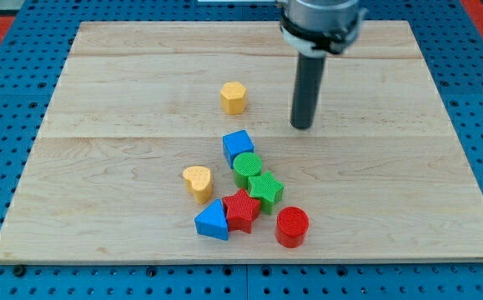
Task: Push the green star left to the green circle
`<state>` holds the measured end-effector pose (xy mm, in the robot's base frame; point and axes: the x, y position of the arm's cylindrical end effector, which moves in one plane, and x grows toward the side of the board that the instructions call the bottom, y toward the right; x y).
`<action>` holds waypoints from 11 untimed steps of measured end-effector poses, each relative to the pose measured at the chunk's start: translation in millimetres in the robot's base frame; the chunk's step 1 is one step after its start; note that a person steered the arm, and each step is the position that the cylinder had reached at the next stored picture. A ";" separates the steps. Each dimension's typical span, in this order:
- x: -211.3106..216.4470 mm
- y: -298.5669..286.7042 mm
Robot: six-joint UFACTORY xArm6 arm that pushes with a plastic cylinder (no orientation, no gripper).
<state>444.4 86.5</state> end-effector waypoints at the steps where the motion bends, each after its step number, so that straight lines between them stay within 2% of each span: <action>1: 38.7 -2.6; 4: 23.4 -17.3; 11: 23.6 -24.3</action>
<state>468.0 62.2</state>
